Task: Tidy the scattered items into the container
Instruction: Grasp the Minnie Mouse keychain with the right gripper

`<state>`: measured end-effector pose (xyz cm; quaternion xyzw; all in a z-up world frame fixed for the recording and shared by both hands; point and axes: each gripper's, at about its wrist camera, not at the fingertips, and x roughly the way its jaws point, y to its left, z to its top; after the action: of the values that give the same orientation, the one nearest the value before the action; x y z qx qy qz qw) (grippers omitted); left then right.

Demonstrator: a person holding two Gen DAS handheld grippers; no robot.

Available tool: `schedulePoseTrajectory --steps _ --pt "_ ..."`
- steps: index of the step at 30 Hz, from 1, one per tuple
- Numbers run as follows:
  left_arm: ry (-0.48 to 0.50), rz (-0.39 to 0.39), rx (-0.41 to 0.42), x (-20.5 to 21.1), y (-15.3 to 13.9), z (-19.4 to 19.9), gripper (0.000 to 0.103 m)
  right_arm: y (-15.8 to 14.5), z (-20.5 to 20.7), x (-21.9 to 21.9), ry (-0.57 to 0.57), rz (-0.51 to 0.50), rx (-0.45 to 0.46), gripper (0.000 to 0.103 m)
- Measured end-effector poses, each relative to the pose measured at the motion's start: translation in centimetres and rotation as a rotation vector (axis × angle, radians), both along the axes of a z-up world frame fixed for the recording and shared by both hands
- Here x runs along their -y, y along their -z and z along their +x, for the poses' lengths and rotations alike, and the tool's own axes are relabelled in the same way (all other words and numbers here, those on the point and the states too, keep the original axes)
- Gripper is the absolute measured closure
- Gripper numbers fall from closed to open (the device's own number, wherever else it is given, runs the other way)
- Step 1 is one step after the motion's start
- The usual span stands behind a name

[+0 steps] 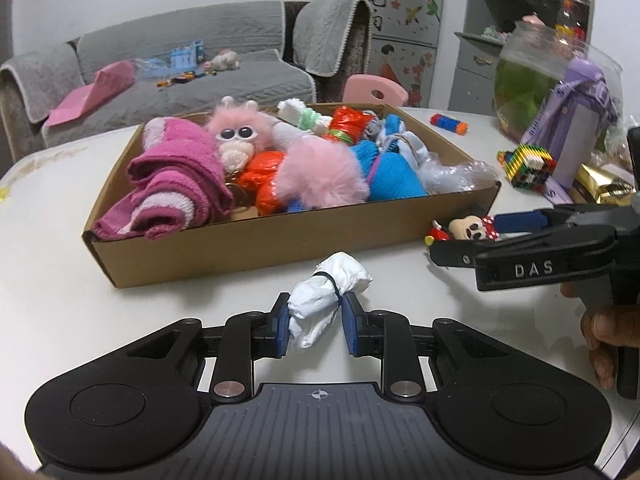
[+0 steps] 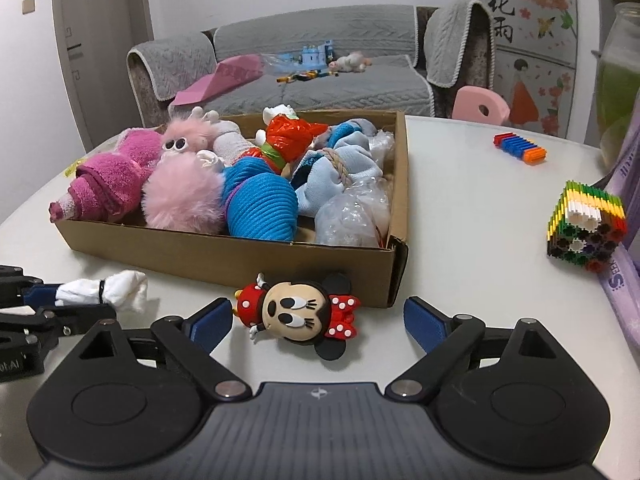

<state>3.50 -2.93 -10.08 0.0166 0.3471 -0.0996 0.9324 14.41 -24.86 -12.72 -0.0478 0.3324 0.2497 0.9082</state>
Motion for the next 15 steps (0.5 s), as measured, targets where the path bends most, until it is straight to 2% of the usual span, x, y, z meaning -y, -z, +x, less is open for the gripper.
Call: schedulePoseTrajectory --steps 10,13,14,15 --pt "-0.012 -0.017 -0.014 -0.8 -0.2 -0.5 0.071 0.3 0.0 -2.8 0.064 -0.091 0.009 0.004" --pt "-0.008 -0.019 -0.008 -0.8 -0.2 -0.9 0.071 0.1 -0.3 -2.1 0.099 -0.08 0.025 0.023" --pt "-0.008 -0.022 -0.006 -0.8 -0.3 -1.0 0.071 0.0 -0.5 -1.7 0.108 -0.075 0.029 0.037" --pt "-0.007 -0.029 -0.004 -0.8 -0.3 -1.1 0.071 -0.1 -0.7 -1.4 0.113 -0.07 0.03 0.039"
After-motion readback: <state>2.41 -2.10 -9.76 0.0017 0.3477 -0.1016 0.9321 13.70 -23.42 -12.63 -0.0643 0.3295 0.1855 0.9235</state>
